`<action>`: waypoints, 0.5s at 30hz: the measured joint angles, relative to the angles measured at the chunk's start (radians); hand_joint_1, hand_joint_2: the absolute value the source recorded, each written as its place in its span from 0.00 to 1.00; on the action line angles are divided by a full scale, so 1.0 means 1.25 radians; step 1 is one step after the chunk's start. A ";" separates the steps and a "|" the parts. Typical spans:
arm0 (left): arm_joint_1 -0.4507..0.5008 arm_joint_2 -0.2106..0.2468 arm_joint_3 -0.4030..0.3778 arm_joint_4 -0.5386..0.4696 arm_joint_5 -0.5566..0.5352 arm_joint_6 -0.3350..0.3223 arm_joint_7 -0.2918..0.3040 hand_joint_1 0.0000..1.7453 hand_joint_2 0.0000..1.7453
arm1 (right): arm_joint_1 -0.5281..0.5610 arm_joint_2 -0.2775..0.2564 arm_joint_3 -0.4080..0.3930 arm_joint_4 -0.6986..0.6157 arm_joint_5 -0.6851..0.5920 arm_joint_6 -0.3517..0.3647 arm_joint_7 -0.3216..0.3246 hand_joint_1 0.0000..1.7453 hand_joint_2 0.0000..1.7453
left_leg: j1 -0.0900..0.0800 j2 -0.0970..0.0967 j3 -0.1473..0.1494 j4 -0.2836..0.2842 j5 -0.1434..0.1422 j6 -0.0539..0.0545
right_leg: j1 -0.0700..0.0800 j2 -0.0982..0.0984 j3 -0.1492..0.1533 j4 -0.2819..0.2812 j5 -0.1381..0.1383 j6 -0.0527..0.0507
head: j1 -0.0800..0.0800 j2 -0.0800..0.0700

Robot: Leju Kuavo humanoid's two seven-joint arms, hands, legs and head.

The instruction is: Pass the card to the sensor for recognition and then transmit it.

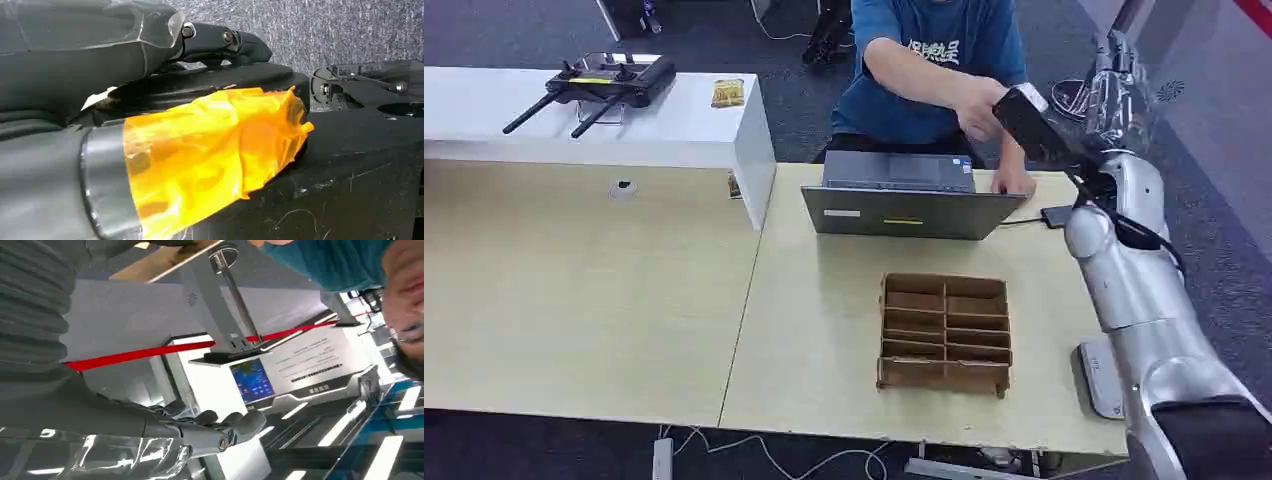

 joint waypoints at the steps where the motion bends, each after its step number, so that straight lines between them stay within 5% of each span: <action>1: 0.000 0.000 0.001 0.000 0.000 0.000 0.000 0.00 0.00 | 0.003 -0.003 -0.003 -0.002 -0.005 0.000 -0.002 0.00 1.00 | 0.000 0.000 0.000 0.000 0.000 0.000 | 0.000 0.000 0.000 0.000 0.000 0.000 | 0.000 0.000; 11: 0.001 0.000 0.009 0.000 0.001 0.000 -0.001 0.00 0.00 | 0.034 -0.025 -0.037 -0.019 -0.034 -0.002 -0.013 0.00 1.00 | 0.000 0.000 0.000 0.000 0.000 0.000 | 0.000 0.000 0.000 0.000 0.000 0.000 | 0.000 0.000; 12: 0.001 -0.001 0.011 0.000 0.001 0.000 -0.001 0.00 0.00 | 0.036 -0.026 -0.038 -0.021 -0.034 -0.002 -0.013 0.14 1.00 | 0.000 0.000 0.000 0.000 0.000 0.000 | 0.000 0.000 0.000 0.000 0.000 0.000 | 0.000 0.000; 13: 0.001 -0.001 0.012 0.000 0.001 0.000 -0.001 0.00 0.00 | 0.037 -0.027 -0.038 -0.021 -0.034 -0.002 -0.013 1.00 1.00 | 0.000 0.000 0.000 0.000 0.000 0.000 | 0.000 0.001 0.000 0.000 0.000 0.000 | 0.000 0.000; 15: 0.001 -0.001 0.013 0.000 -0.001 0.000 -0.001 0.00 0.00 | 0.039 -0.027 -0.041 -0.022 -0.038 -0.002 -0.017 1.00 1.00 | 0.000 0.001 0.000 0.000 0.000 0.000 | 0.000 0.001 0.000 0.000 0.000 0.000 | 0.000 0.000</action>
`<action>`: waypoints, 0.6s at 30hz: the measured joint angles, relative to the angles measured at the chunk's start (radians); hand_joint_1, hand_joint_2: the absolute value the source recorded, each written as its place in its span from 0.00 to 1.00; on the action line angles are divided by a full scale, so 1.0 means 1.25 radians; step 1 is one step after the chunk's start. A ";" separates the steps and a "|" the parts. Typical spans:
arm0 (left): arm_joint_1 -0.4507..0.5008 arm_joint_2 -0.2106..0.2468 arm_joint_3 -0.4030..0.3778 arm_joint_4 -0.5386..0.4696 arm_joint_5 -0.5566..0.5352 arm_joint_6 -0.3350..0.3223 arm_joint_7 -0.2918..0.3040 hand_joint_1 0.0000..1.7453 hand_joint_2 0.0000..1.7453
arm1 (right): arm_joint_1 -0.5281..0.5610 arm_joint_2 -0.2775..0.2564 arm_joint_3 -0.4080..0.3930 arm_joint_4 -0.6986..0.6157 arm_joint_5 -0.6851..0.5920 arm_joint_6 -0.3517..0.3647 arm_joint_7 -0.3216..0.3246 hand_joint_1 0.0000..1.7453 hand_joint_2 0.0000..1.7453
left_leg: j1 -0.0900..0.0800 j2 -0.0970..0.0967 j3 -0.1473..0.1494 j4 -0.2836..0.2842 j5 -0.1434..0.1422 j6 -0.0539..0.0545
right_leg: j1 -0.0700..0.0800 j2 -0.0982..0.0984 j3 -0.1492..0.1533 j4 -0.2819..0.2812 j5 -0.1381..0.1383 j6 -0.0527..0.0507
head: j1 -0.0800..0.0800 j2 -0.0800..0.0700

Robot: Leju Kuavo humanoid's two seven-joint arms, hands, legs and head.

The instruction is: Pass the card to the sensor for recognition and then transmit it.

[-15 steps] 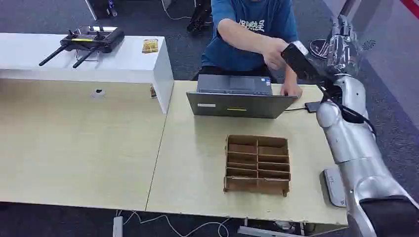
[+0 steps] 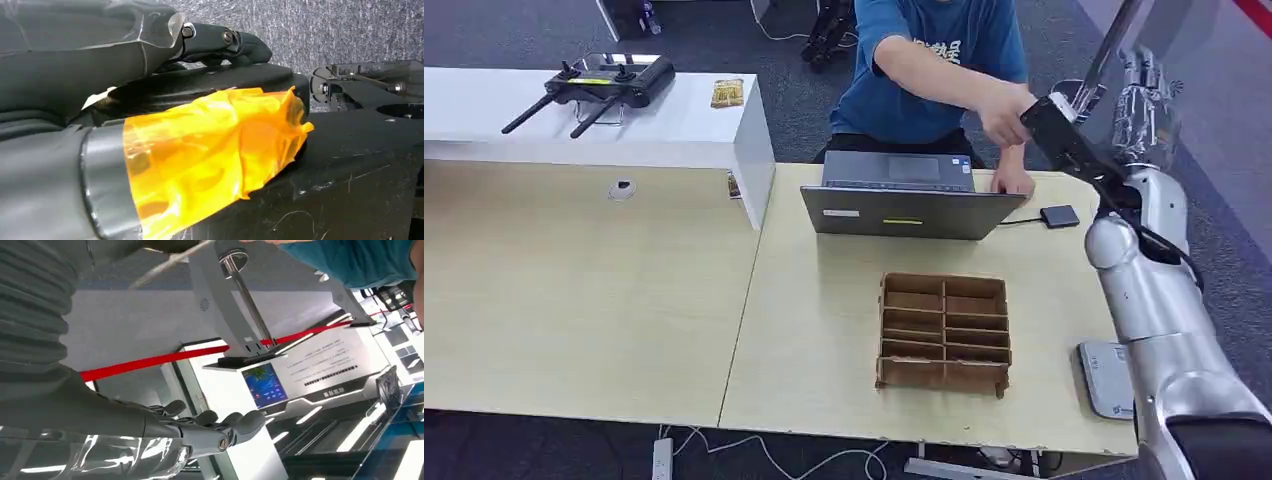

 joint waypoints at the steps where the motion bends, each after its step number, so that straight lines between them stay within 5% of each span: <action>1: 0.000 0.000 0.001 0.000 -0.001 0.000 0.000 0.00 0.00 | 0.001 0.000 0.000 -0.001 0.000 0.000 -0.004 1.00 1.00 | 0.000 0.000 0.000 0.000 0.000 0.000 | 0.000 0.000 0.000 0.000 0.000 0.000 | 0.000 0.000; 18: 0.000 -0.002 0.008 0.000 -0.008 0.000 -0.005 0.00 0.00 | 0.010 0.000 0.000 -0.017 0.000 -0.014 -0.018 1.00 1.00 | 0.000 0.000 0.000 0.000 0.000 0.000 | 0.000 0.000 0.000 0.000 0.000 0.000 | 0.000 0.000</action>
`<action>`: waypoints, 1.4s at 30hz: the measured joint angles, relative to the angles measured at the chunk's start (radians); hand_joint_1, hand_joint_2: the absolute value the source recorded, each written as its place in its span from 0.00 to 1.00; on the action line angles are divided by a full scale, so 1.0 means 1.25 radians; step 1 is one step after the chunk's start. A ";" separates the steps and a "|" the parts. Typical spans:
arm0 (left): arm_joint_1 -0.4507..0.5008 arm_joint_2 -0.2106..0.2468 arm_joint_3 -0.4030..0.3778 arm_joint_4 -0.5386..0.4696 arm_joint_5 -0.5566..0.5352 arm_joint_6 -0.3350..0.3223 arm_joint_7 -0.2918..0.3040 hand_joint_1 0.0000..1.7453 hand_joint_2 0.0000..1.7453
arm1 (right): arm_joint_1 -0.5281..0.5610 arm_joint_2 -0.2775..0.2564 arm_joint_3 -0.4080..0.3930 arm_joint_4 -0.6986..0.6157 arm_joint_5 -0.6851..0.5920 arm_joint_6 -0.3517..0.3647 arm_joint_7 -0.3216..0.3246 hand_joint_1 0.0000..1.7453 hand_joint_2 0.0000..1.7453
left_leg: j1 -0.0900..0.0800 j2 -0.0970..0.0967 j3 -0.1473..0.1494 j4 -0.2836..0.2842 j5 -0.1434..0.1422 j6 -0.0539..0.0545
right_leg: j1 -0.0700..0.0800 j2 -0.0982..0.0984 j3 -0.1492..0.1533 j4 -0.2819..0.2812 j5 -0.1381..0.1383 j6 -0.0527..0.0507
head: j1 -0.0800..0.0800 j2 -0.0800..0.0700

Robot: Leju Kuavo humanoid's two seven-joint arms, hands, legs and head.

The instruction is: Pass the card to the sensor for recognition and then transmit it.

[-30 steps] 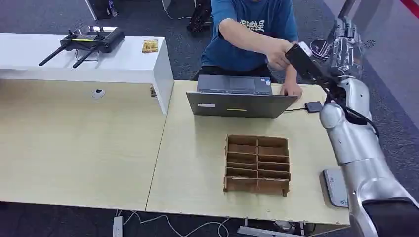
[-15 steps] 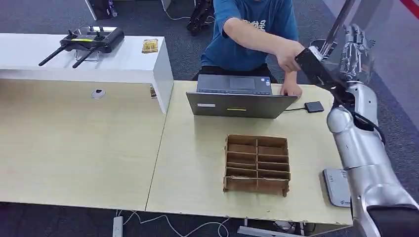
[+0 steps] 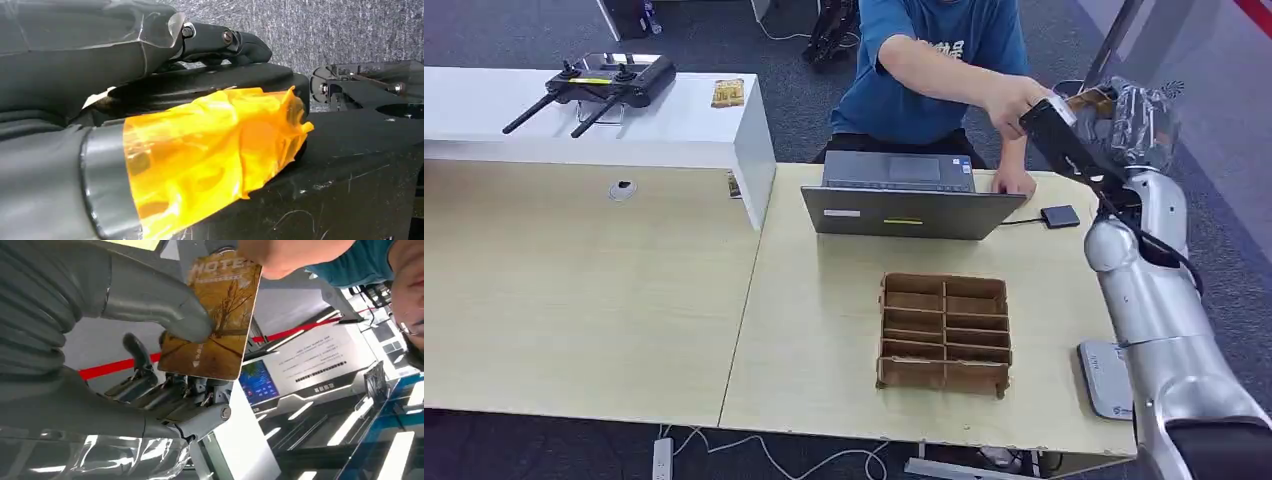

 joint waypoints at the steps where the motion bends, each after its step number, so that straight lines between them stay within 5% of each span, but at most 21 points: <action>1: 0.000 0.000 0.000 0.000 0.000 0.000 0.000 0.00 0.00 | 0.001 0.000 0.000 -0.001 0.000 -0.001 0.000 1.00 1.00 | 0.000 0.000 0.000 0.000 0.000 0.000 | 0.000 0.000 0.000 0.000 0.000 0.000 | 0.000 0.000; 11: 0.000 0.000 0.005 0.000 -0.007 -0.001 0.000 0.00 0.00 | 0.002 0.002 0.000 -0.004 -0.014 -0.001 -0.004 1.00 1.00 | 0.000 0.000 0.000 0.000 0.000 0.000 | 0.000 0.000 0.000 0.000 0.000 0.000 | 0.000 0.000; 15: 0.000 0.000 0.008 0.000 -0.007 -0.001 0.000 0.00 0.00 | 0.002 0.013 -0.013 -0.004 -0.102 0.018 -0.020 1.00 1.00 | 0.000 0.000 0.000 0.000 0.000 0.000 | 0.000 0.000 0.000 0.000 0.000 0.000 | 0.000 0.000; 23: -0.001 -0.001 0.018 0.000 -0.007 0.009 0.000 0.00 0.00 | -0.009 0.049 -0.131 0.022 -0.544 0.165 -0.032 1.00 1.00 | 0.000 -0.001 0.000 0.000 0.000 0.000 | 0.000 -0.001 0.000 0.000 0.000 0.000 | 0.000 0.000; 26: -0.001 0.000 0.019 0.000 -0.007 0.011 0.000 0.00 0.00 | -0.028 0.045 -0.176 0.067 -0.674 0.180 -0.041 1.00 1.00 | 0.000 -0.001 0.000 0.000 0.000 0.000 | 0.000 -0.001 0.000 0.000 0.000 0.000 | 0.000 0.000; 42: -0.002 -0.001 0.020 0.000 -0.009 0.018 0.000 0.00 0.00 | -0.033 0.021 -0.237 0.135 -0.791 0.172 -0.058 1.00 1.00 | 0.000 0.000 0.000 0.000 0.000 0.000 | 0.000 0.000 -0.001 0.000 0.000 0.000 | 0.000 0.000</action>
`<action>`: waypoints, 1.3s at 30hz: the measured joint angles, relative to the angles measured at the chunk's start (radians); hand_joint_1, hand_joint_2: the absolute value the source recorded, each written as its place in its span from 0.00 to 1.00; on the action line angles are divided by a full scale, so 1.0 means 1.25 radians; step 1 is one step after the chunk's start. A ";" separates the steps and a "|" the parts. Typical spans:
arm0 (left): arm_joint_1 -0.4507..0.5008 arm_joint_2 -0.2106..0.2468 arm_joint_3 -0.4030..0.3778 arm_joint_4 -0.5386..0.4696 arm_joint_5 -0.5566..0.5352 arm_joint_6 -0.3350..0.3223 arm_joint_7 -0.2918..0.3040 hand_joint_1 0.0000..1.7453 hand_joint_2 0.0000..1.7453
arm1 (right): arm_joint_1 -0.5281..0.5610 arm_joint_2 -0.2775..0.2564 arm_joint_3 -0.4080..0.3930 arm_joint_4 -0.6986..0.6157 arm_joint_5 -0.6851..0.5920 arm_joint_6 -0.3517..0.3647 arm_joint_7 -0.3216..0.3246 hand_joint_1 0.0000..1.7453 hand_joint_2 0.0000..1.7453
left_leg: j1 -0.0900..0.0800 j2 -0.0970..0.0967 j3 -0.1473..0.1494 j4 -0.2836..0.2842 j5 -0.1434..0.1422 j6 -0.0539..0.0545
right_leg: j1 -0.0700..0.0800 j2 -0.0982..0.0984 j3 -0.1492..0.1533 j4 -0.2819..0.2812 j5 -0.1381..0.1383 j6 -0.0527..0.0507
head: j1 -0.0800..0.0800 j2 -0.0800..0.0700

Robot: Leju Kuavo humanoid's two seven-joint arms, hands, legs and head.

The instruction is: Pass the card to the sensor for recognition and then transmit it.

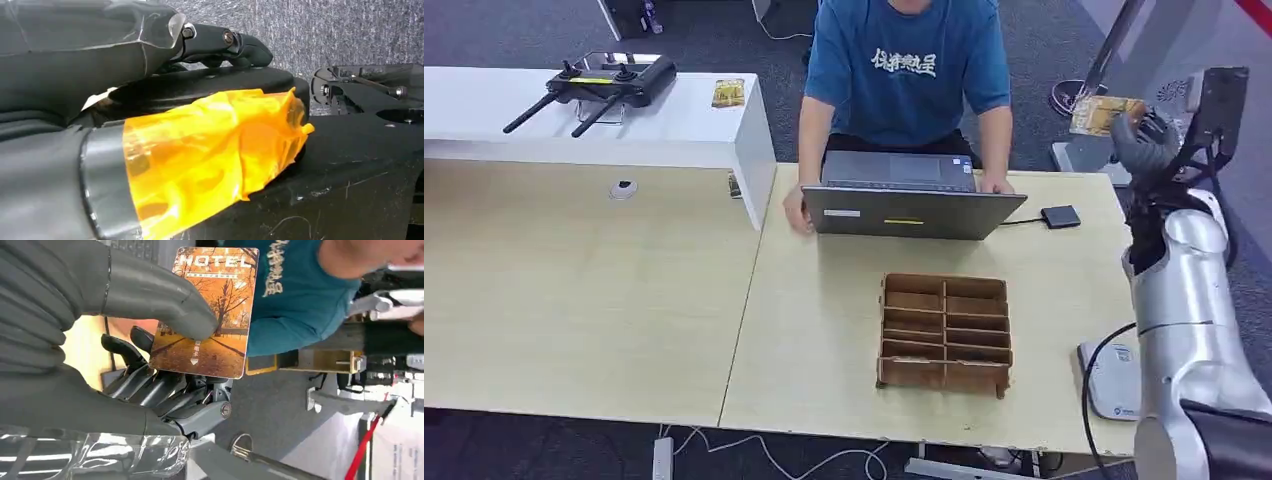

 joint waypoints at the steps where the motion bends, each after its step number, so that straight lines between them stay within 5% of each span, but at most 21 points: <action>1: 0.000 0.000 0.000 0.000 0.000 0.001 0.000 0.00 0.00 | 0.003 -0.005 -0.002 0.002 -0.013 -0.002 -0.004 1.00 1.00 | 0.000 0.000 0.000 0.000 0.000 0.000 | 0.000 0.000 0.000 0.000 0.000 0.000 | 0.000 0.000; 10: 0.000 0.000 0.010 0.000 0.007 0.007 -0.011 0.00 0.00 | 0.088 -0.065 -0.019 -0.019 -0.091 -0.004 -0.018 1.00 1.00 | 0.000 0.000 0.000 0.000 -0.001 0.001 | 0.000 -0.001 0.000 -0.001 0.000 0.000 | 0.000 0.000; 19: 0.003 0.001 0.020 0.003 0.019 0.010 -0.018 0.00 0.00 | 0.306 -0.120 -0.104 -0.163 -0.176 0.015 -0.033 1.00 1.00 | 0.000 -0.002 -0.001 0.000 -0.001 0.002 | 0.000 -0.002 0.000 -0.001 -0.001 0.001 | 0.000 0.000; 27: 0.004 0.005 0.025 0.005 0.026 0.000 -0.020 0.00 0.00 | 0.446 -0.125 -0.167 -0.270 -0.199 0.020 -0.034 1.00 1.00 | 0.000 -0.001 -0.001 0.000 -0.002 0.001 | 0.000 -0.001 0.000 -0.001 -0.001 0.001 | 0.000 0.000; 39: 0.004 0.008 0.033 0.005 0.030 0.001 -0.021 0.00 0.00 | 0.529 -0.125 -0.200 -0.338 -0.213 0.031 -0.034 1.00 1.00 | 0.000 -0.001 -0.001 0.000 -0.002 0.001 | 0.000 -0.001 0.000 -0.001 -0.001 0.001 | 0.000 0.000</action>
